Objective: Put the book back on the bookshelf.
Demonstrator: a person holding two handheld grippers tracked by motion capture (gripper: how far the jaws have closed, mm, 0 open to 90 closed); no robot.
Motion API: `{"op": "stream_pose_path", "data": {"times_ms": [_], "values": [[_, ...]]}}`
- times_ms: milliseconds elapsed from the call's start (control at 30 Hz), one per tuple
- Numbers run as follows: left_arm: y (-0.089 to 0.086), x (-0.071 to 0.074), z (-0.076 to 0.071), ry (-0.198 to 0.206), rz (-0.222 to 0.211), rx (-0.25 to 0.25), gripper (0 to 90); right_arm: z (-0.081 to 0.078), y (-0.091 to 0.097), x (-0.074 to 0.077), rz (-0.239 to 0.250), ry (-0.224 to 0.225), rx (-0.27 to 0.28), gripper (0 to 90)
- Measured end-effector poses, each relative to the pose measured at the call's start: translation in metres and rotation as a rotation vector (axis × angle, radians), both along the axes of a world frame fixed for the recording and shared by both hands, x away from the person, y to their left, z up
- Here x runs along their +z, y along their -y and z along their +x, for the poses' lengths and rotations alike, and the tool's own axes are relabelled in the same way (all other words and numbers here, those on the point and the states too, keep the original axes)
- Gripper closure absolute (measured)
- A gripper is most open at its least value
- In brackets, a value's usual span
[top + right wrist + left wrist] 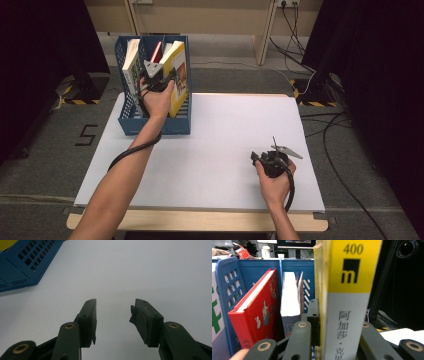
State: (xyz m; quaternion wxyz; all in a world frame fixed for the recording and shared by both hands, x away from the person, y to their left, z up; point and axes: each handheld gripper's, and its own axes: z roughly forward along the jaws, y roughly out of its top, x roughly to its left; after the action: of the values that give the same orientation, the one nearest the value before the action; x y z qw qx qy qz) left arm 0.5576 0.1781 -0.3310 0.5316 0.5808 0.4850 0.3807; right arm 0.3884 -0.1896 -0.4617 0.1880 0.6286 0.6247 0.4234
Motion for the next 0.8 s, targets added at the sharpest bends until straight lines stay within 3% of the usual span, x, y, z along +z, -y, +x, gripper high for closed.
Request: {"op": "stream_pose_path", "data": {"times_ms": [800], "values": [[0.006,-0.011,0.008,-0.011,0.012,0.003,75.2,0.0,0.0,-0.001,0.001,-0.004,0.001,53.7]]}}
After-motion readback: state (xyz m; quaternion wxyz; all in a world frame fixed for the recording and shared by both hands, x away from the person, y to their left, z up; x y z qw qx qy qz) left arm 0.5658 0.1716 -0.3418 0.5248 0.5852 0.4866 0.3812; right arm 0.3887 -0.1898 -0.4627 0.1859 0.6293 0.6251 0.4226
